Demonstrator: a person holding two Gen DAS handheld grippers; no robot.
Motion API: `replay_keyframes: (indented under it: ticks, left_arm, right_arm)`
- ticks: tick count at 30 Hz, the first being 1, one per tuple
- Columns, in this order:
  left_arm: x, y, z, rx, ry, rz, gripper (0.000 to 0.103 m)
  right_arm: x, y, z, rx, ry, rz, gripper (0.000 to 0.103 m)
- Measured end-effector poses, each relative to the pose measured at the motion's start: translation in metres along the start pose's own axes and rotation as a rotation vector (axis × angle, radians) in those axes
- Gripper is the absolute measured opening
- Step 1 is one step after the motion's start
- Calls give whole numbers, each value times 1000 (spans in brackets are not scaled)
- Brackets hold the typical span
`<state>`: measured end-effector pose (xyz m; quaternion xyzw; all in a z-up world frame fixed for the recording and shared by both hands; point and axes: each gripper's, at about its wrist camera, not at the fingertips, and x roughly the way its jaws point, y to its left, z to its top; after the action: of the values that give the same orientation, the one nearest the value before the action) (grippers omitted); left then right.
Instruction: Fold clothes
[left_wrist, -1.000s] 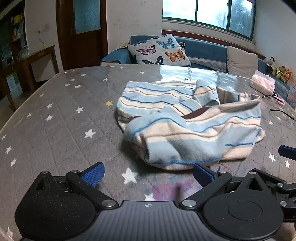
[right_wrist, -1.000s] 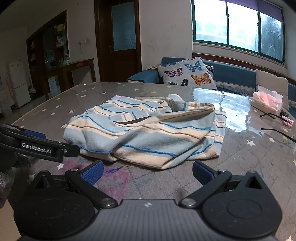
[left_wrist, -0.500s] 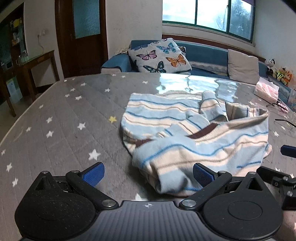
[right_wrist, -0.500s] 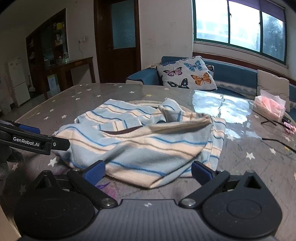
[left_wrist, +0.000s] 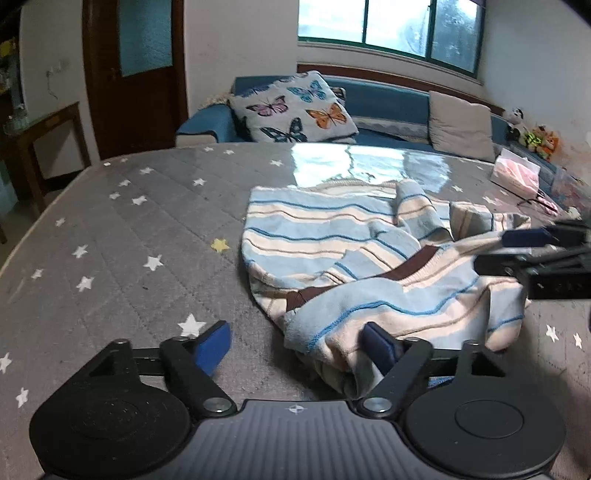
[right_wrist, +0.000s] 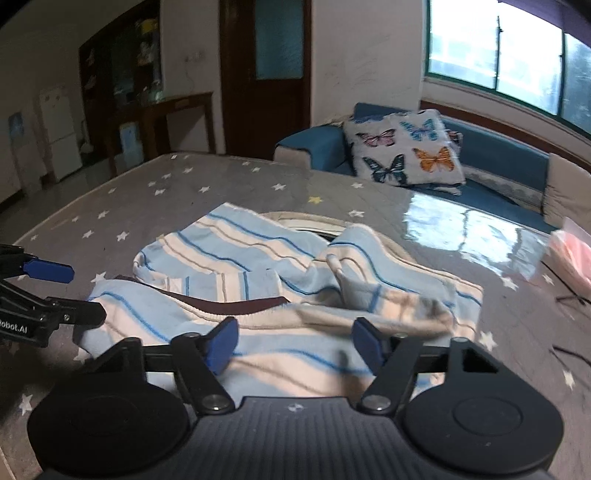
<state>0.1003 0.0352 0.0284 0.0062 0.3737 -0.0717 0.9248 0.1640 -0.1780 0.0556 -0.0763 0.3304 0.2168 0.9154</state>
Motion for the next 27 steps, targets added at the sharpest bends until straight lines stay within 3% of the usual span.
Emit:
replay_keyframes:
  ticks: [9, 13, 15, 16, 17, 19, 27]
  left_arm:
    - [1, -1, -2, 60, 1, -94, 65]
    - [5, -2, -1, 67, 14, -123, 46]
    - [5, -4, -2, 73, 8, -124, 39]
    - [3, -5, -1, 77, 2, -125, 27]
    - [1, -5, -1, 79, -4, -127, 22]
    - [-5, -6, -1, 84, -23, -133, 17]
    - [-45, -18, -12, 203, -122, -189, 14]
  right_arm:
    - [36, 12, 16, -156, 66, 10, 55]
    - [49, 2, 16, -140, 118, 34, 36]
    - [49, -1, 13, -125, 132, 45, 20]
    - [46, -2, 11, -122, 131, 46, 15]
    - [42, -3, 10, -122, 124, 38, 6]
    - [32, -5, 8, -112, 107, 33, 4]
    - [-36, -3, -3, -93, 4, 80, 3]
